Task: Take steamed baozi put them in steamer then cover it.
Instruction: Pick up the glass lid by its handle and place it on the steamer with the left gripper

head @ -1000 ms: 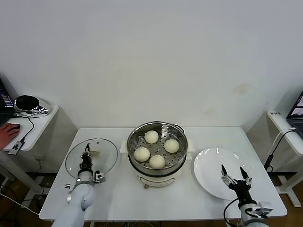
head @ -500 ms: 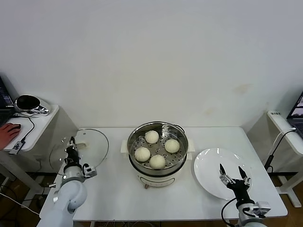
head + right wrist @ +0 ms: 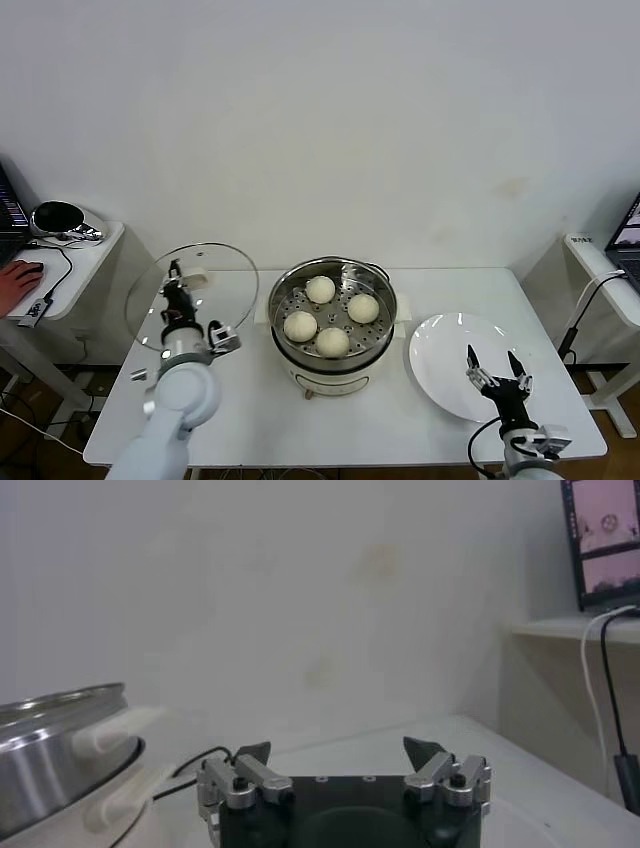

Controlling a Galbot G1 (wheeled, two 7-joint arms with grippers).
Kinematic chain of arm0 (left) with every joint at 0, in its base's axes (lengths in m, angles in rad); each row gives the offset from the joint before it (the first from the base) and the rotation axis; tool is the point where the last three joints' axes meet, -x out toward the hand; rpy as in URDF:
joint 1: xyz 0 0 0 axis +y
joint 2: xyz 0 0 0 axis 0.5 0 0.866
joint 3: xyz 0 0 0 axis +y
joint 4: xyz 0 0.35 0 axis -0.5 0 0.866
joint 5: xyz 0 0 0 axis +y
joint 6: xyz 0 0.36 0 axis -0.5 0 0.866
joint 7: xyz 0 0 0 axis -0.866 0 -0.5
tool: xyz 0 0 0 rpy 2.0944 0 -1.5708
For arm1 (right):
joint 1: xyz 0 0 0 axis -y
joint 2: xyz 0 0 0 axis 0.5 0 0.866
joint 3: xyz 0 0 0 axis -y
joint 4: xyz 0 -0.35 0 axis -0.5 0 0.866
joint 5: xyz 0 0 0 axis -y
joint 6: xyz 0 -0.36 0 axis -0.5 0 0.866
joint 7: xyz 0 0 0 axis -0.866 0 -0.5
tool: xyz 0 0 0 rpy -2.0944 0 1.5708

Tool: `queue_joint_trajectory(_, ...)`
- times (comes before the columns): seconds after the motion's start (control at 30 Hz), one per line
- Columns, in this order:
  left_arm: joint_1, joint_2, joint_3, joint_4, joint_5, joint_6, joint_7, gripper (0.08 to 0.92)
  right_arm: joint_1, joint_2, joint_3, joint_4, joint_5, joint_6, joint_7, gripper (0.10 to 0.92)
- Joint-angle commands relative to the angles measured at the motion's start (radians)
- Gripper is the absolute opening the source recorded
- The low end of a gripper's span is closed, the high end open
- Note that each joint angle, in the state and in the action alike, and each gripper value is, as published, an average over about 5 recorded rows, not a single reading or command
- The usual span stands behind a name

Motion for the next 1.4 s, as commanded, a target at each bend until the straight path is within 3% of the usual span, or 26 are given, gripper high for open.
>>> queue_joint_trajectory(0.03, -0.144, -0.195, 0.173, 0.009, 0.172, 0.050, 0.114, 0.136, 0.006, 0.013, 0.006, -0.018, -0.022, -0.001, 0.002, 0.823)
queue_joint_trajectory(0.4, -0.235, -0.342, 0.364, 0.148, 0.200, 0.051, 0.122, 0.136, 0.009, 0.027, 0.034, -0.041, -0.039, -0.003, 0.004, 0.823)
queue_joint_trajectory(0.63, -0.258, -0.371, 0.482, 0.235, 0.152, 0.052, 0.088, 0.136, 0.014, 0.036, 0.029, -0.055, -0.055, -0.001, 0.003, 0.823)
queue_joint_trajectory(1.4, -0.187, -0.375, 0.383, 0.272, 0.337, 0.052, 0.140, 0.136, 0.041, 0.043, 0.013, -0.075, -0.075, -0.010, 0.003, 0.823)
